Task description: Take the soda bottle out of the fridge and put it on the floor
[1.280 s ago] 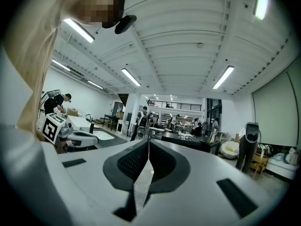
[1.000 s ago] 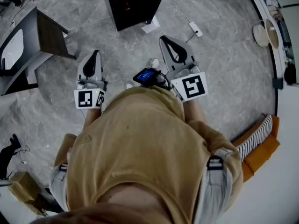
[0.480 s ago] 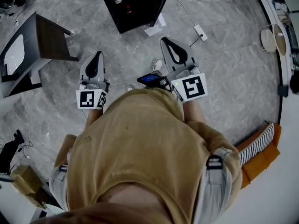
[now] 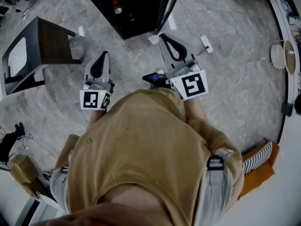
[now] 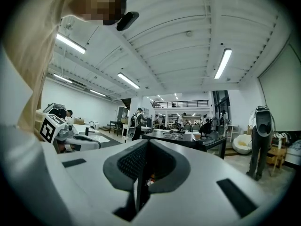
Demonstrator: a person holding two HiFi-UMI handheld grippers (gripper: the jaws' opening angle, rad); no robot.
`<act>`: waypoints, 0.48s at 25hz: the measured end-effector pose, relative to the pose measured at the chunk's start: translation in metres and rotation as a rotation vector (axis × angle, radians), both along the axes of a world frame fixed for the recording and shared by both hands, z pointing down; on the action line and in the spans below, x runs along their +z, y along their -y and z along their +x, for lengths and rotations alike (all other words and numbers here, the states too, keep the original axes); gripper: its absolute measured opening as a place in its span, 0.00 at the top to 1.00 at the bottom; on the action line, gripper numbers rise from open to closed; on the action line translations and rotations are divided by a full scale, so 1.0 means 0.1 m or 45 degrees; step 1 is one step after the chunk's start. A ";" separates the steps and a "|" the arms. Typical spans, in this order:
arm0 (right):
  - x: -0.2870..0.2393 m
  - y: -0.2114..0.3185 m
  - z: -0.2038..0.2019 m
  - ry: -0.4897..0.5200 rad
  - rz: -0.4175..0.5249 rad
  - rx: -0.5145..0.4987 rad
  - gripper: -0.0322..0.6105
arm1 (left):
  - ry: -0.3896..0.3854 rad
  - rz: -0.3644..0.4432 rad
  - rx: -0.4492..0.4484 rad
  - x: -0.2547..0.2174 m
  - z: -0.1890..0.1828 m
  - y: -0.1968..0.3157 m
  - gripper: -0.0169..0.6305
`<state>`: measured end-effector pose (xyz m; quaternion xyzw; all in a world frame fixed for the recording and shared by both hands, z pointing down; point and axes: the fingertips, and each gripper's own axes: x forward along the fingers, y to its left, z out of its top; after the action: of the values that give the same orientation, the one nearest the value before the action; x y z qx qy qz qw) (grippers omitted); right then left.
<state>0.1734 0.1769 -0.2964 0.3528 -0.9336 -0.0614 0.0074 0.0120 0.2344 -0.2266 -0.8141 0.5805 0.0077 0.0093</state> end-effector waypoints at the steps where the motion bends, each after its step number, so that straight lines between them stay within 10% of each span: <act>1: -0.01 0.11 0.04 0.008 0.003 -0.017 0.95 | -0.003 -0.002 -0.020 -0.01 0.03 0.11 0.97; 12: 0.29 1.21 0.25 -0.008 -0.068 -0.226 0.95 | 0.152 -0.008 -0.357 -0.09 -0.25 1.10 0.97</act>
<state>0.1985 0.0562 -0.2670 0.2683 -0.9625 -0.0381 0.0141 -0.0125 0.1247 -0.2353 -0.7241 0.6870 -0.0438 0.0424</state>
